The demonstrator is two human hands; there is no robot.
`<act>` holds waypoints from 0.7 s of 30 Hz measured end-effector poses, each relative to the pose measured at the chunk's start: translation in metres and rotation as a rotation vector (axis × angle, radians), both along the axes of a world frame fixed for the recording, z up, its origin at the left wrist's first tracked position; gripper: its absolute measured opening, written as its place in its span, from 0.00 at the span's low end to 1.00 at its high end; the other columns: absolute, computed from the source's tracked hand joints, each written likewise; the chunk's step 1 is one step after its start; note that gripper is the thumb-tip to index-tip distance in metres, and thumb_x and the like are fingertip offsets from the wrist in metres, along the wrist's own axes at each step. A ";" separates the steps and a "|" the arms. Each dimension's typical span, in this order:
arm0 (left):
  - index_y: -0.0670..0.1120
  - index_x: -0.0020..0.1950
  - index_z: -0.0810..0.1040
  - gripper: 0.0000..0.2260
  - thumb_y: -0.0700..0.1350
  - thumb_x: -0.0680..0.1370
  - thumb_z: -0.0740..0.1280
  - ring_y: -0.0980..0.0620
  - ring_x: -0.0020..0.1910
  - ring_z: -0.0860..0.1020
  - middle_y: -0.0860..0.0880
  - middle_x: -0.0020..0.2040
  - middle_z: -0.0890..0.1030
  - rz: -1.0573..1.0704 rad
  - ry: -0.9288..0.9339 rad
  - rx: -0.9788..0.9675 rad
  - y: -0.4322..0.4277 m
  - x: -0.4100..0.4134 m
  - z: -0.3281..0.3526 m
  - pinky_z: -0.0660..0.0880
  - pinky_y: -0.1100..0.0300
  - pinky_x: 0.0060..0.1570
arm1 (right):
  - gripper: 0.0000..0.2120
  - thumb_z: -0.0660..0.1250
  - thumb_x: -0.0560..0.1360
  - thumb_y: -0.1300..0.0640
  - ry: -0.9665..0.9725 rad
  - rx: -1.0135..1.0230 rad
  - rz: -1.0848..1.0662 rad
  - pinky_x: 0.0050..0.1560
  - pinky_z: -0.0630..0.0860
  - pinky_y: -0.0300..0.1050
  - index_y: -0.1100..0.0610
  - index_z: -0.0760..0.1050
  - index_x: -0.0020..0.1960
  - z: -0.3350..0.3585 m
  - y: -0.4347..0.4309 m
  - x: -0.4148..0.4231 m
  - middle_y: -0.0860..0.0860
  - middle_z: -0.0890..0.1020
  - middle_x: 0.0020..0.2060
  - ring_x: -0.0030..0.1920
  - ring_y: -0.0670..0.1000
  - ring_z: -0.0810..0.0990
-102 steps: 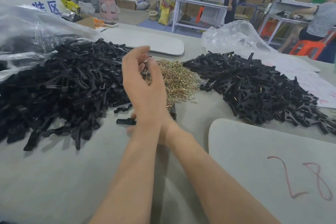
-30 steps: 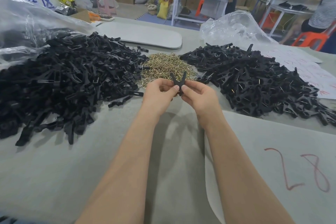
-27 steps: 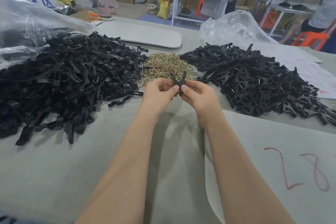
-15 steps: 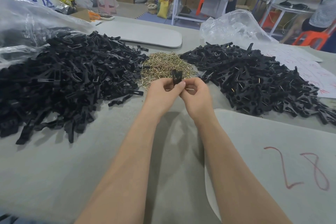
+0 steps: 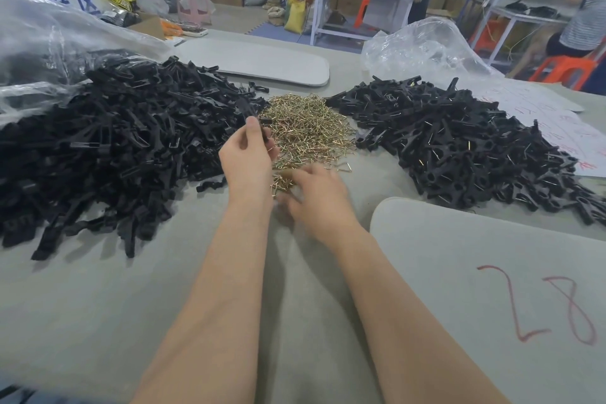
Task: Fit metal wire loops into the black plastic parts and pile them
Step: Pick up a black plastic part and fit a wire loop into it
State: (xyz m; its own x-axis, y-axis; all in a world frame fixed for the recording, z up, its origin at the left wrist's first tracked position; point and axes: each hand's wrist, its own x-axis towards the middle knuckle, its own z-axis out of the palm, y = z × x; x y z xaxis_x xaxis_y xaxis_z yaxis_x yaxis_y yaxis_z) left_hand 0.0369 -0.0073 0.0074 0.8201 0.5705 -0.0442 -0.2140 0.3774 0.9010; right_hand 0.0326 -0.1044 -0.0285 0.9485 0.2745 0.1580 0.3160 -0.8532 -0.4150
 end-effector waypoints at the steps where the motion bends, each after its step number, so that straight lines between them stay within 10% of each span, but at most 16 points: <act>1: 0.44 0.37 0.75 0.14 0.46 0.82 0.60 0.59 0.31 0.73 0.51 0.33 0.76 -0.001 0.000 -0.009 0.000 0.000 0.000 0.75 0.66 0.37 | 0.18 0.63 0.77 0.46 -0.018 -0.029 0.012 0.63 0.64 0.50 0.45 0.72 0.66 -0.001 0.002 -0.002 0.49 0.72 0.61 0.61 0.56 0.67; 21: 0.38 0.60 0.75 0.12 0.43 0.79 0.65 0.55 0.43 0.78 0.46 0.49 0.79 -0.126 0.067 0.088 -0.007 0.001 -0.003 0.78 0.66 0.45 | 0.06 0.64 0.76 0.57 -0.035 0.265 -0.224 0.42 0.65 0.42 0.52 0.67 0.45 -0.002 -0.019 0.013 0.51 0.79 0.42 0.44 0.52 0.74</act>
State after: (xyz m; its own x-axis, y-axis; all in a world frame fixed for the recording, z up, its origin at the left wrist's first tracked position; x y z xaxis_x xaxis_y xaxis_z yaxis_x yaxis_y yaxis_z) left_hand 0.0378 -0.0146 0.0039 0.8821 0.4677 -0.0555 -0.1085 0.3166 0.9423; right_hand 0.0457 -0.1236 -0.0301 0.9734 0.0049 0.2290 0.1507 -0.7668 -0.6239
